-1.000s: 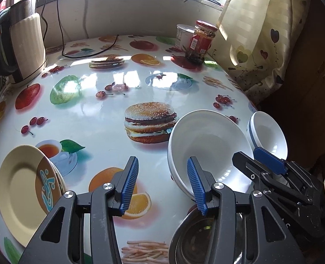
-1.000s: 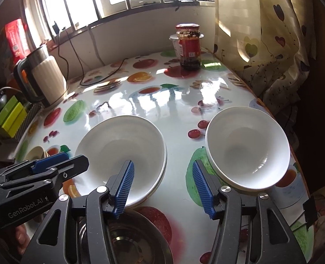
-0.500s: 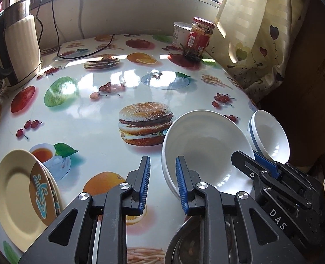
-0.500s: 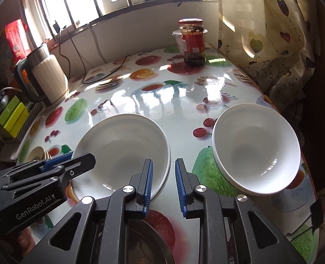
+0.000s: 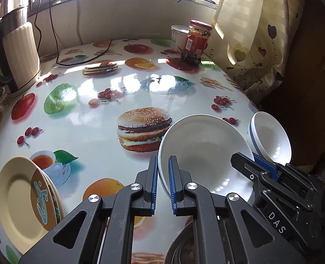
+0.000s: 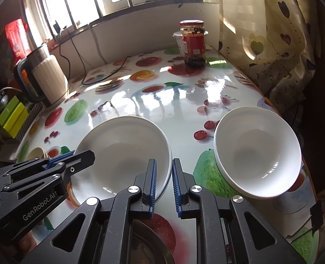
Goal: Organize plates and bowls
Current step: 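Lift the white bowl and carry it toward the other white bowl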
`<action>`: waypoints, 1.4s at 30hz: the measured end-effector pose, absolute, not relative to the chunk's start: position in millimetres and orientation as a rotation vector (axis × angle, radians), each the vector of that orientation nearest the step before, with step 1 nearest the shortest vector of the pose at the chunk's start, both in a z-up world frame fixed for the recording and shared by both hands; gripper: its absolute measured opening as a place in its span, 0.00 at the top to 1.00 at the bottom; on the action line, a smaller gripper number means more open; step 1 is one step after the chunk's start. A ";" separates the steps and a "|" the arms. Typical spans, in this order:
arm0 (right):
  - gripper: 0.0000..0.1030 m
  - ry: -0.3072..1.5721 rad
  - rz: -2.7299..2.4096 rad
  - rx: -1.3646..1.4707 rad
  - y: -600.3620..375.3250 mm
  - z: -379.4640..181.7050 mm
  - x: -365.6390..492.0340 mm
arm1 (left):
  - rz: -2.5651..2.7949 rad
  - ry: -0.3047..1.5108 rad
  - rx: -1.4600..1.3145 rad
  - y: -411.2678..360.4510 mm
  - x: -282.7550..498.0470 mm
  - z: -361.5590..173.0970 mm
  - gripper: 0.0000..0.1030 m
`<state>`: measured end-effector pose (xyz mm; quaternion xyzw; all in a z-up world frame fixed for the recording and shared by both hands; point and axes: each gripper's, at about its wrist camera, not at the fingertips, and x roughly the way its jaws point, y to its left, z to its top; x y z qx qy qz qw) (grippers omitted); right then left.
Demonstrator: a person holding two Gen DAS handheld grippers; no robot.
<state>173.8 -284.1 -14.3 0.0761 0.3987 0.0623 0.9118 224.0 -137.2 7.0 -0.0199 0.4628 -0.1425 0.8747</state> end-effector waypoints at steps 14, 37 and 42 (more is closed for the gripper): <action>0.91 0.794 0.116 0.160 -288.3 -7.1 170.3 | -0.288 0.923 -0.036 -135.8 217.6 19.5 0.91; 0.91 0.685 0.120 0.152 -280.9 34.1 123.9 | -0.317 0.853 -0.063 -123.6 178.7 51.6 0.91; 0.91 0.675 0.116 0.162 -279.4 37.6 109.8 | -0.330 0.846 -0.062 -121.8 166.7 53.6 0.91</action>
